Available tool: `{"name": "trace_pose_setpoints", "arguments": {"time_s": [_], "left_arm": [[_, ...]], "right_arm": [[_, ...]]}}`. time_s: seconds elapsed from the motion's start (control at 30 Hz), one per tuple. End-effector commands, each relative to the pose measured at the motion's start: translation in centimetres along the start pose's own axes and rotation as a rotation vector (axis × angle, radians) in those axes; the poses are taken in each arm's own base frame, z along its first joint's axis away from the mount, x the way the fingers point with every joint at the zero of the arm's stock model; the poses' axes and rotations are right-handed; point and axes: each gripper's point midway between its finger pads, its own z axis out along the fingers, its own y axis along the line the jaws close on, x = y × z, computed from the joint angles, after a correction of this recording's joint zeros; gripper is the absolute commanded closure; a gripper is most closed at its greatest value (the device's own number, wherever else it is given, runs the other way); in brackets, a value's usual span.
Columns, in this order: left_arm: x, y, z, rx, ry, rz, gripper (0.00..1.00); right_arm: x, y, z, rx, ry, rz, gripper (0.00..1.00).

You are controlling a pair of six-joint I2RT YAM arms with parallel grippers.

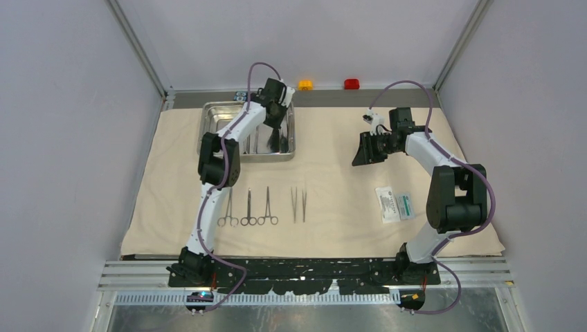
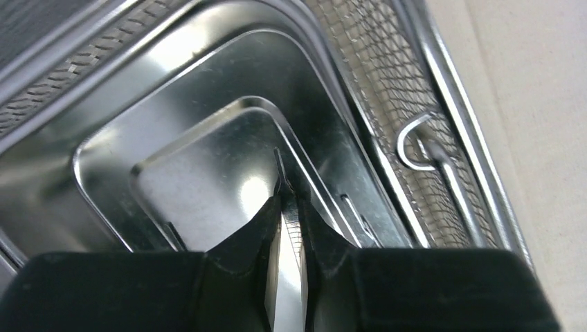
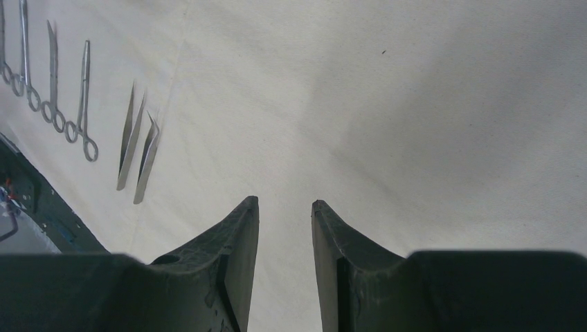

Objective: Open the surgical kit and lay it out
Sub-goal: Pick up the medical item from the container.

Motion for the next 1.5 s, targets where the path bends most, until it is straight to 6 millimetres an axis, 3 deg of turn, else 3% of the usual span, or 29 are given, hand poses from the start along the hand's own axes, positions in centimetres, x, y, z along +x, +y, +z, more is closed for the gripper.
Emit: {"name": "trace_pose_setpoints", "arguments": {"time_s": [0.0, 0.33, 0.67, 0.93, 1.47], "left_arm": [[-0.1, 1.6, 0.7, -0.011, 0.002, -0.058, 0.84], [-0.8, 4.4, 1.8, -0.041, -0.026, -0.167, 0.84], [-2.9, 5.5, 1.2, -0.047, -0.095, -0.235, 0.71], [-3.0, 5.8, 1.9, -0.061, -0.101, -0.24, 0.64], [-1.7, 6.1, 3.4, -0.06, -0.07, -0.272, 0.71]], "right_arm": [[-1.8, 0.2, -0.4, -0.014, -0.041, -0.021, 0.6], [-1.8, 0.3, -0.3, -0.019, -0.04, -0.017, 0.6], [-1.8, 0.3, -0.3, -0.02, -0.04, -0.015, 0.6], [-1.8, 0.3, -0.2, -0.025, -0.039, -0.009, 0.6], [-1.6, 0.3, -0.1, -0.029, -0.036, -0.005, 0.6]]}}
